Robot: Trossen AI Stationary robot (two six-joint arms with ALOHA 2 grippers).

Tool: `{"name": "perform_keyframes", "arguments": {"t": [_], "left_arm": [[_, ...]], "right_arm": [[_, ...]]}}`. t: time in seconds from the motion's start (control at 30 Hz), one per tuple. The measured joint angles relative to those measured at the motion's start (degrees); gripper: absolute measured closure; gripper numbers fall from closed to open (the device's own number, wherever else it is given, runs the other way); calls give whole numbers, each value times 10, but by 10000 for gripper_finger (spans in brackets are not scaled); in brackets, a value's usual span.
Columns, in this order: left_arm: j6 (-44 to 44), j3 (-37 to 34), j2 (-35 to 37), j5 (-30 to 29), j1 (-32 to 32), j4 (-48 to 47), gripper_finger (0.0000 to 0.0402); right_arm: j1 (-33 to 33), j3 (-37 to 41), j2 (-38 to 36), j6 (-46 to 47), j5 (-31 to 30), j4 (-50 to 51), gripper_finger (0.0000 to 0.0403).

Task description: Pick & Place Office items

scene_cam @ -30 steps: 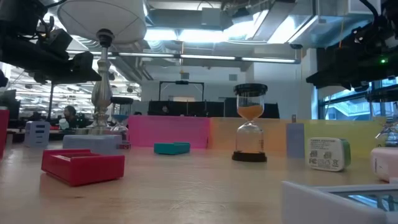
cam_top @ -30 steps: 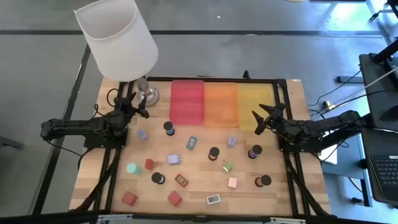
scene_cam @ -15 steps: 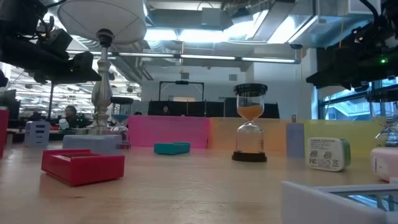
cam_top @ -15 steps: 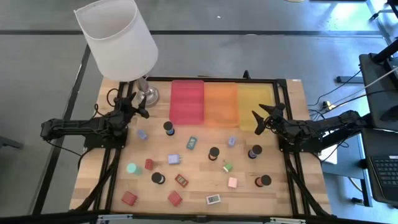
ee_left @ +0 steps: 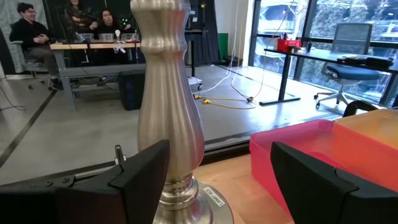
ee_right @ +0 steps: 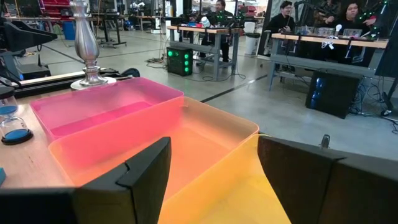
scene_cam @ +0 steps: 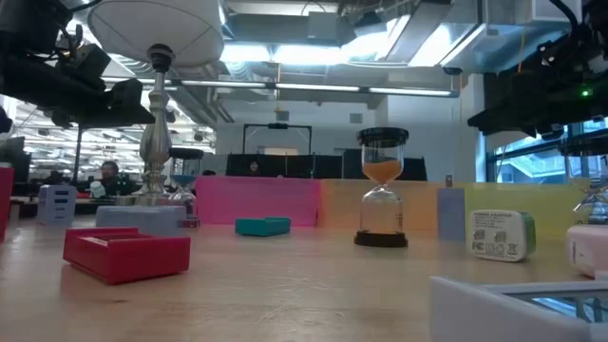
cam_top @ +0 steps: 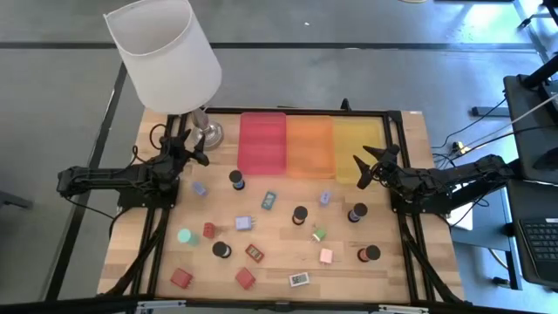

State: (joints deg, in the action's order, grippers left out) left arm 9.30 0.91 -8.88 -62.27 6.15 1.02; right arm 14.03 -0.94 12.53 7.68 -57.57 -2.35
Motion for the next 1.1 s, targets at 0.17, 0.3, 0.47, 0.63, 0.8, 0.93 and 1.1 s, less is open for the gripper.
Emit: {"name": "perform_keyframes", "arguments": {"t": [0.17, 0.3, 0.47, 0.63, 0.8, 0.93, 1.1], "left_arm": [[0, 0, 0, 0, 0, 0, 125], [0, 0, 0, 4, 0, 0, 125], [0, 0, 0, 5, 0, 0, 125], [0, 0, 0, 6, 0, 0, 125], [0, 0, 0, 6, 0, 0, 125], [0, 0, 0, 6, 0, 0, 125], [0, 0, 0, 6, 0, 0, 125]], "right_arm": [[0, 0, 0, 0, 1, 0, 158], [0, 0, 0, 0, 1, 0, 158], [0, 0, 0, 82, 34, -14, 158], [0, 0, 0, 294, 78, -28, 158], [0, 0, 0, 433, -26, -42, 158], [0, 0, 0, 447, -159, -41, 158], [0, 0, 0, 398, -301, -43, 158]]}}
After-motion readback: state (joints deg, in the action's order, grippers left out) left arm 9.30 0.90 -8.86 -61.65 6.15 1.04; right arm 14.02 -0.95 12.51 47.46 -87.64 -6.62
